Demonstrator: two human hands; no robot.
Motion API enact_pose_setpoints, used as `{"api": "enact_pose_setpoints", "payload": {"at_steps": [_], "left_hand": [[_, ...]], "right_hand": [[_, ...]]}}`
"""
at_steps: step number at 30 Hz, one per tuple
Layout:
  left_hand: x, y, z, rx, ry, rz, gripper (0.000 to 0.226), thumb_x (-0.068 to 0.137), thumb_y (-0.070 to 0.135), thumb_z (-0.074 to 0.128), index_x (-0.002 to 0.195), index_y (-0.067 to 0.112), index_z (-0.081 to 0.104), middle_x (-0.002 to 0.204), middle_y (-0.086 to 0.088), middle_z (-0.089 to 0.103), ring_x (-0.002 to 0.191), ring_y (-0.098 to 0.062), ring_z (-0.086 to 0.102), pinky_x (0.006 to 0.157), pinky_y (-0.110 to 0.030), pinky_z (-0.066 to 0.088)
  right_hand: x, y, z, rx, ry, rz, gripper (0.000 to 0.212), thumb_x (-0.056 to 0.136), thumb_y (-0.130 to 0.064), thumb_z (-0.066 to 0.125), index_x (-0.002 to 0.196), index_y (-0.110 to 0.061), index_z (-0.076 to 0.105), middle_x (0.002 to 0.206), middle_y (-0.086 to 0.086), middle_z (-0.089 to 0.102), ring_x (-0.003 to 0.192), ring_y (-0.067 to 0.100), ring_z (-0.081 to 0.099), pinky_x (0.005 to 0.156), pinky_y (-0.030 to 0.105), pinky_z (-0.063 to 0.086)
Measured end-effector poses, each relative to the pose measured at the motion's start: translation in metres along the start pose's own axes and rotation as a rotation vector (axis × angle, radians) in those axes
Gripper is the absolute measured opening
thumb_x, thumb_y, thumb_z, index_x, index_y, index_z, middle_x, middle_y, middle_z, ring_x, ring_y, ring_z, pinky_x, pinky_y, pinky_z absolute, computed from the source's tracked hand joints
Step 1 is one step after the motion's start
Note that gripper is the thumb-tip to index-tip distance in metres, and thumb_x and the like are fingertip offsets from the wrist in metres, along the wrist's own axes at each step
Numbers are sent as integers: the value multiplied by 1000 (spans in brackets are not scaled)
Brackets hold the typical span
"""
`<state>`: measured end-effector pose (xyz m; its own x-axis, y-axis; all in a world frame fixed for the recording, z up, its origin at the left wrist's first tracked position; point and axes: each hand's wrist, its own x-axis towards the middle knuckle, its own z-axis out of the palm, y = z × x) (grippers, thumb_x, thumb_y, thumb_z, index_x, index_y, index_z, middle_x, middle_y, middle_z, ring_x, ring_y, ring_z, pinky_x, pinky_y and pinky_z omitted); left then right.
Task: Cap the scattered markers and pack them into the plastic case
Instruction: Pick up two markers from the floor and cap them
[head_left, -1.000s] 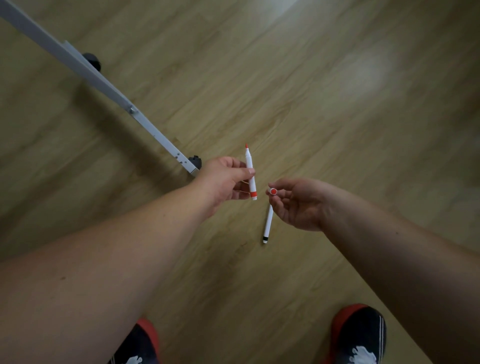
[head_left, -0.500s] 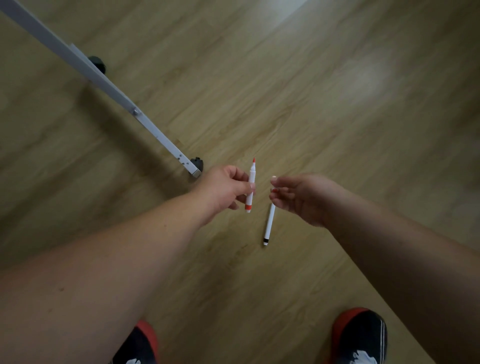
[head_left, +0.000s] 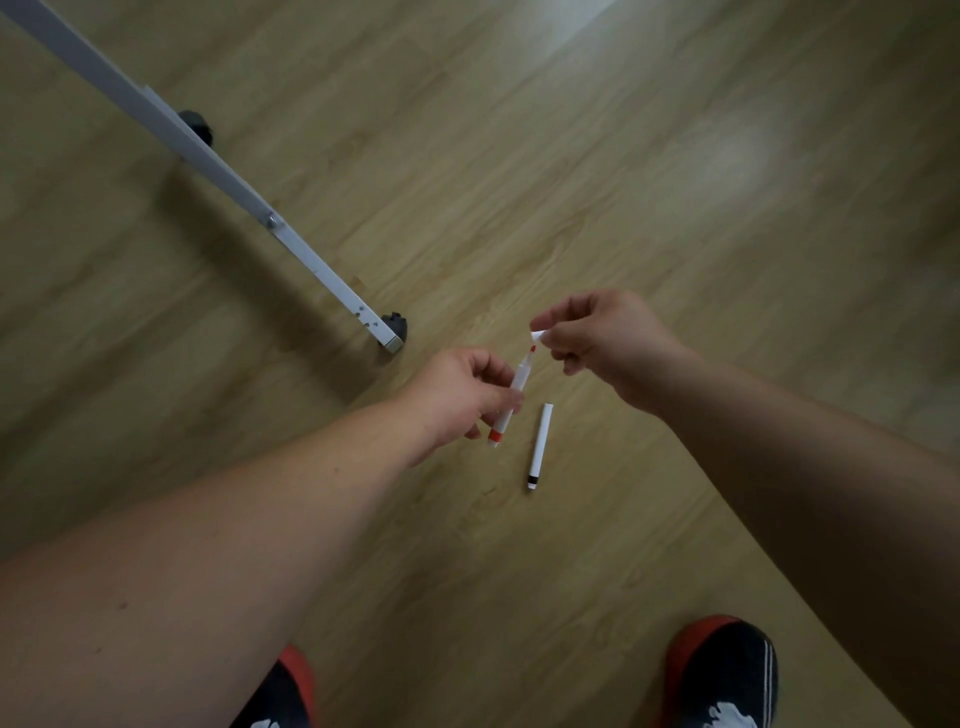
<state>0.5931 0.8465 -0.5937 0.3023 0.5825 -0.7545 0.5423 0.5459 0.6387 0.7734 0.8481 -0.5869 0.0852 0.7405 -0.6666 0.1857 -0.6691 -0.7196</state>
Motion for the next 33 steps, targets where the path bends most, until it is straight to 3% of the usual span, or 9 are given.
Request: {"api": "enact_pose_setpoints", "payload": {"at_steps": [4,12,17,19,27,29,31,33], "left_hand": [[-1,-2,0,-7,10,-9,18,82,8,75,98,6,66,87,-8,76,70,-18,68,63,-35,50],[-3,3,1,95,-20,10,18,80,14,78,96,14,68,84,-1,72,72,-15,67,60,-30,51],[-2,4,7,117,21,31,13,82,14,76,91,13,67,90,-10,73,75,-20,68,66,-36,56],[-1,1,12,118,42,27,11,82,13,76,89,14,67,92,-13,73,77,-23,68,67,-36,56],[1,-24,16,94,93,-25,7,87,11,70,85,14,64,86,-9,73,70,-19,67,48,-20,52],[7,-30,13,87,121,-39,10,86,11,71,83,15,63,86,-10,73,75,-25,70,53,-25,53],[12,-37,12,86,134,-60,10,86,12,71,81,16,63,85,-9,72,75,-24,69,57,-27,51],[16,-43,12,67,141,-82,13,87,12,71,80,17,61,81,-5,71,71,-19,66,54,-23,47]], "right_hand": [[4,-4,-8,-113,28,-28,12,80,0,67,77,-11,71,63,5,59,56,15,51,53,30,44],[3,-12,-5,-353,-139,-66,15,79,3,67,88,-6,76,59,4,60,48,11,51,52,28,45],[6,-9,-2,-318,-167,-81,20,80,6,70,97,-4,73,82,19,69,54,14,57,55,29,51],[6,-4,0,-300,-171,-76,22,80,7,69,98,-5,73,84,16,69,55,16,59,57,30,52],[5,23,21,-187,-153,51,35,82,4,71,116,-4,65,79,8,64,63,23,66,72,39,61],[9,43,23,-167,-19,128,23,83,0,69,106,-1,65,72,12,64,62,27,68,73,49,61],[9,67,25,-226,107,226,9,83,-4,62,83,3,66,60,12,64,60,33,70,70,53,60],[6,91,30,-250,134,333,22,83,-12,63,65,1,62,53,12,64,62,36,72,70,53,60]]}}
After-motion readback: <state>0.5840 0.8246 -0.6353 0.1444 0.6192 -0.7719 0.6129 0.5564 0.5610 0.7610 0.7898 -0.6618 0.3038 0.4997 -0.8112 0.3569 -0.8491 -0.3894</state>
